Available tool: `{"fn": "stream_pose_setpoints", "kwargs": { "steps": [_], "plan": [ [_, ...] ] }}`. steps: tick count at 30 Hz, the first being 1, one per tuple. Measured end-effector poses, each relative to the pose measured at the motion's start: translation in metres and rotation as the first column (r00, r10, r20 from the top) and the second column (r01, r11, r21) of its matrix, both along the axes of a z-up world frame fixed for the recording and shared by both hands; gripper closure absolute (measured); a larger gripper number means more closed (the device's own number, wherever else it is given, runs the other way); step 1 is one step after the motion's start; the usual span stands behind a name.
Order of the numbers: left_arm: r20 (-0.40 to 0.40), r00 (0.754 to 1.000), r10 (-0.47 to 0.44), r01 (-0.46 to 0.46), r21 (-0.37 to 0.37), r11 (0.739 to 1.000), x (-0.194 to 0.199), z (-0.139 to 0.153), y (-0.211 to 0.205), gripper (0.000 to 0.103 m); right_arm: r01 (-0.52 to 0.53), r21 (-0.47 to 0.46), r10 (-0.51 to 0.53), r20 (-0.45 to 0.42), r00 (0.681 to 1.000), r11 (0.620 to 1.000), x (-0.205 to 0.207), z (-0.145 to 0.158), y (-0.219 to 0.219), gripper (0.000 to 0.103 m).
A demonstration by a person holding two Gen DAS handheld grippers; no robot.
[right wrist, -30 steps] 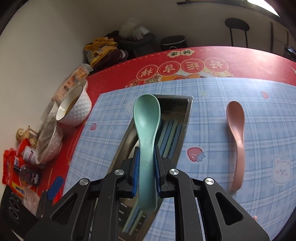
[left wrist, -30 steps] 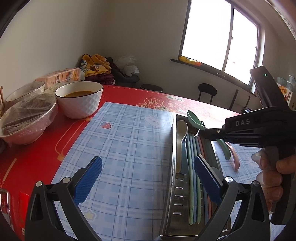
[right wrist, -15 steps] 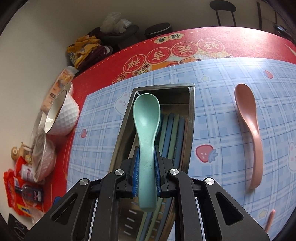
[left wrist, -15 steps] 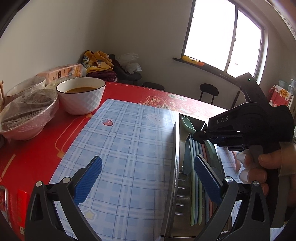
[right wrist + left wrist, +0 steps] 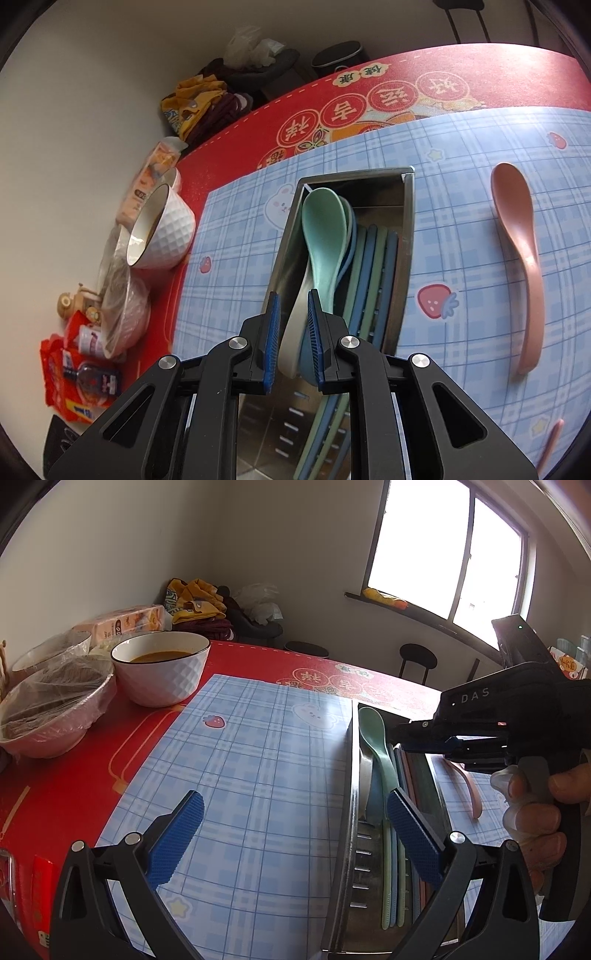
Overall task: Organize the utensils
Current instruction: 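Lower the green spoon into the steel tray and open the right tool, then grasp the pink chopstick from the table with the left tool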
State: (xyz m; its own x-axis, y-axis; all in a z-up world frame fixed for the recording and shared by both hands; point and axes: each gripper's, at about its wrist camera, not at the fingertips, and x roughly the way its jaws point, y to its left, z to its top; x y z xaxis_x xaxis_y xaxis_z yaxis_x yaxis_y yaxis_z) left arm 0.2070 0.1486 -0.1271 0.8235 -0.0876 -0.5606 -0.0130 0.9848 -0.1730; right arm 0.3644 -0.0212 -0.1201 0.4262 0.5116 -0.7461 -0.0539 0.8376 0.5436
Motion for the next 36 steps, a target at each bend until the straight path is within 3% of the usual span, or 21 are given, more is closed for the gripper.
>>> {"fn": "stream_pose_setpoints", "kwargs": {
  "steps": [5,12,19,25,27,30,36],
  "plan": [
    [0.006,1.000,-0.008,0.008,-0.008,1.000,-0.002,0.001,0.000,0.006,-0.037,-0.084,0.048,0.128,0.991,0.996,-0.025,0.018,-0.023,0.087],
    [0.027,0.999,-0.039,0.039,0.020,0.999,-0.006,0.003,-0.010,0.006,-0.039,-0.201,0.102,0.312,0.945,0.979,-0.097,0.020,-0.087,0.087],
    [0.058,0.998,-0.038,0.033,0.082,0.996,-0.014,0.013,-0.024,0.006,0.067,-0.331,0.045,0.321,0.946,0.941,-0.161,0.002,-0.159,0.087],
    [0.065,0.994,-0.090,0.079,0.156,0.985,-0.042,0.030,-0.073,0.008,0.137,-0.322,-0.034,0.305,0.952,0.937,-0.190,-0.010,-0.212,0.087],
    [0.049,0.988,-0.148,0.140,0.147,0.979,-0.050,0.032,-0.097,0.016,0.148,-0.320,-0.049,0.298,0.953,0.936,-0.194,-0.015,-0.218,0.087],
    [-0.003,0.972,-0.236,0.234,0.120,0.965,-0.060,0.027,-0.137,0.019,0.161,-0.323,-0.062,0.297,0.953,0.933,-0.199,-0.020,-0.223,0.087],
    [-0.138,0.912,-0.387,0.399,0.074,0.914,-0.076,-0.001,-0.212,0.028,0.176,-0.305,-0.076,0.312,0.947,0.936,-0.210,-0.024,-0.233,0.087]
  ]
}}
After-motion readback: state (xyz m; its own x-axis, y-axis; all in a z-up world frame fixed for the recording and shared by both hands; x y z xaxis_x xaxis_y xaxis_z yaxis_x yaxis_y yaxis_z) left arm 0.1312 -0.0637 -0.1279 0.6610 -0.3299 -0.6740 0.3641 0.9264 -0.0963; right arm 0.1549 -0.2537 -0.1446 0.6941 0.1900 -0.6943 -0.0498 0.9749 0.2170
